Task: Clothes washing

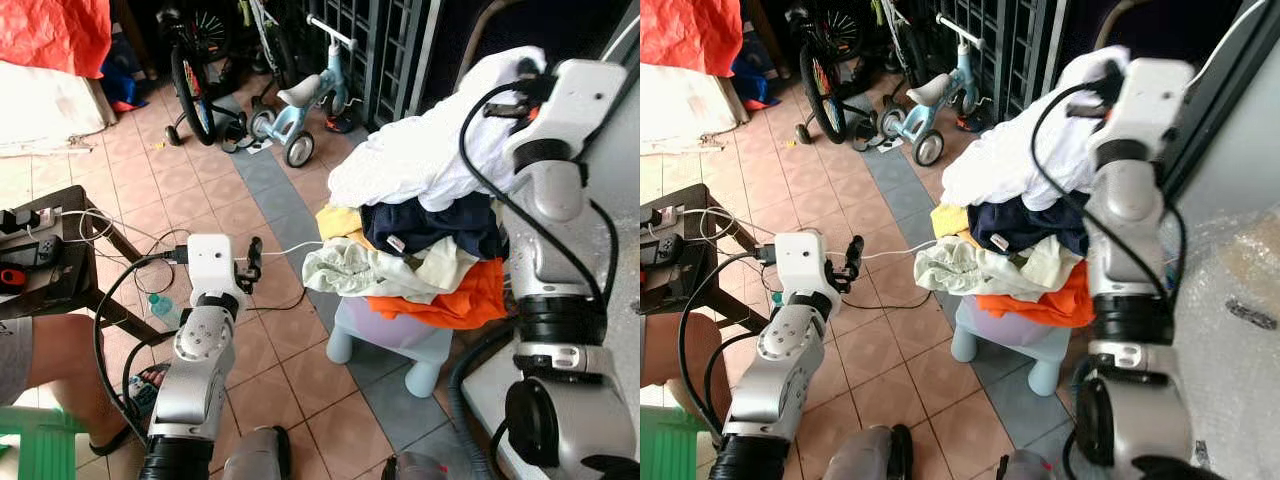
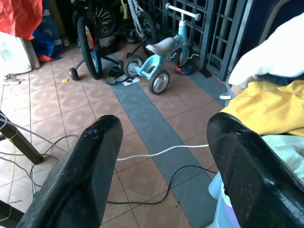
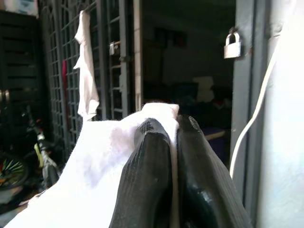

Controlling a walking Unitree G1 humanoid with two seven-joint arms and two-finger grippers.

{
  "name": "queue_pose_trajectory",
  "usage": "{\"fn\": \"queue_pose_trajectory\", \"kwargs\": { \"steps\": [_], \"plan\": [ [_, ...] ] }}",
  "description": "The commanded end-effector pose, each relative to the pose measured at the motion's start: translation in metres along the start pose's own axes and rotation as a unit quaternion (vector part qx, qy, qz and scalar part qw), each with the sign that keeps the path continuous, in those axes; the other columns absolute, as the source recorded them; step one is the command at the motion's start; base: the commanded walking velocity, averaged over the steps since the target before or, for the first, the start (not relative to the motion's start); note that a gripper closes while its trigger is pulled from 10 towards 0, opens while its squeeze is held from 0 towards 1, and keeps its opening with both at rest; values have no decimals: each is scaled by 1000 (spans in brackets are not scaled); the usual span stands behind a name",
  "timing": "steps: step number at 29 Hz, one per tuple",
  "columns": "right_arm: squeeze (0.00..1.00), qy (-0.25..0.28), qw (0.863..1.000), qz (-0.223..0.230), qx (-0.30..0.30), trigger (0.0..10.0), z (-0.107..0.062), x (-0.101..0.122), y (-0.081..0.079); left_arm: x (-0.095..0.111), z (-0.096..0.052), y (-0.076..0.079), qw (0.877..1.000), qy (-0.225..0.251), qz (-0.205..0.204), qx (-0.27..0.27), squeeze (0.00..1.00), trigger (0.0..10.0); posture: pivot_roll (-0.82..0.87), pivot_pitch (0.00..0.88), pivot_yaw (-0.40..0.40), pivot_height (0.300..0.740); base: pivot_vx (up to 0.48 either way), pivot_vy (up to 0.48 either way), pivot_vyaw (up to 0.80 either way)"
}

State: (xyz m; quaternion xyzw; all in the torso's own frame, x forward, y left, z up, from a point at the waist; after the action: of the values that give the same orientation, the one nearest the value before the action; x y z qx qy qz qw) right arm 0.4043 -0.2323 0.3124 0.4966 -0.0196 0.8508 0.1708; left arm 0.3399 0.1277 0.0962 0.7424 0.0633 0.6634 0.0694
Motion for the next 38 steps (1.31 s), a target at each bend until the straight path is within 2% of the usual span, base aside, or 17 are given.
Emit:
{"fn": "queue_pose_trajectory", "kwargs": {
  "steps": [1, 2, 3, 5, 7, 12, 14, 15, 17, 18, 19, 21, 24, 25, 28, 32, 38],
  "plan": [
    [0, 3, 1000, 17, 13, 0, 0, 3, -6, 0, 1, -2, 1000, 2, 3, 3, 0, 10000, -46, 70, 65, 740, 0, 0, 0],
    [0, 1, 999, 34, 38, 0, -3, 1, -15, 0, 1, -2, 1000, 2, 4, 1, 0, 10000, -46, 71, 66, 740, 0, 0, 0],
    [0, 2, 995, 51, 81, 0, -11, 0, -33, 0, 2, 0, 1000, 2, 4, -1, 0, 10000, -45, 72, 67, 740, 0, 0, 0],
    [0, 6, 989, 65, 130, 0, -22, 3, -55, 1, 2, 0, 1000, 3, 4, -2, 0, 10000, -46, 72, 67, 740, 0, 0, 0],
    [0, 15, 984, 70, 163, 0, -30, 8, -69, 1, 2, 0, 1000, 2, 4, -2, 0, 10000, -45, 73, 69, 740, 0, 0, 0],
    [0, -10, 975, 65, 212, 0, -44, -3, -90, 0, 2, 0, 1000, 0, 4, -2, 0, 10000, -48, 74, 70, 740, 0, 0, 0],
    [0, -37, 967, 41, 250, 0, -55, -18, -105, -1, 2, 0, 1000, -1, 4, -3, 0, 10000, -47, 75, 68, 740, 0, 0, 0],
    [0, -64, 954, 16, 291, 0, -71, -33, -123, -1, 2, 1, 1000, -1, 4, -4, 0, 10000, -46, 77, 68, 740, 0, 0, 0],
    [0, -77, 948, 8, 310, 0, -80, -39, -131, -1, 2, 1, 1000, -1, 4, -4, 0, 10000, -46, 78, 66, 740, 0, 0, 0],
    [1000, -87, 942, 7, 324, 0, -87, -44, -137, -1, 2, 1, 1000, -2, 3, -4, 0, 10000, -45, 79, 65, 740, 0, 0, 0],
    [1000, -100, 935, -19, 340, 10000, -96, -54, -144, -2, 2, 1, 1000, -2, 3, -3, 0, 10000, -42, 82, 64, 740, 0, 0, 0],
    [1000, -101, 924, -55, 365, 10000, -110, -62, -155, -2, 1, 1, 1000, -3, 2, -2, 0, 10000, -39, 85, 63, 740, 0, 0, 0],
    [1000, -95, 924, -101, 358, 10000, -110, -68, -154, -3, -1, 0, 1000, -5, 2, -1, 0, 10000, -33, 96, 59, 740, 0, 0, 0],
    [1000, -95, 924, -101, 358, 10000, -110, -68, -154, -3, -1, 0, 1000, -5, 2, -1, 0, 10000, -33, 96, 59, 740, 0, 0, 0],
    [1000, -74, 922, -153, 348, 10000, -105, -68, -148, -4, -3, -1, 1000, -7, 1, 1, 0, 10000, -31, 109, 58, 740, 0, 0, 0],
    [1000, -30, 918, -230, 320, 10000, -96, -61, -133, -6, -5, -1, 1000, -13, -1, 1, 0, 10000, -34, 121, 56, 740, 0, 0, 0],
    [1000, -47, 922, -256, 288, 10000, -88, -69, -116, -7, -5, -1, 1000, -15, 1, 0, 0, 10000, -34, 120, 56, 740, 0, 0, 0]
  ]
}}
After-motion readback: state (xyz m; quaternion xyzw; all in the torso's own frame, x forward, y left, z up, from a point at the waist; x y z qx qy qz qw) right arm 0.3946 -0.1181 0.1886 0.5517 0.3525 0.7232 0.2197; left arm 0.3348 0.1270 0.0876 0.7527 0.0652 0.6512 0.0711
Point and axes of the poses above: a point about 5 cm out from each wrist's last joint towards the gripper, its own z axis pointing out of the wrist towards the gripper, its own x axis along the axis of the wrist's last joint, y = z × x, the point moved 6 cm from there along z, pointing out of the wrist towards the gripper, and after that the axes turned 9 degrees about -z, right-handed, at the moved point
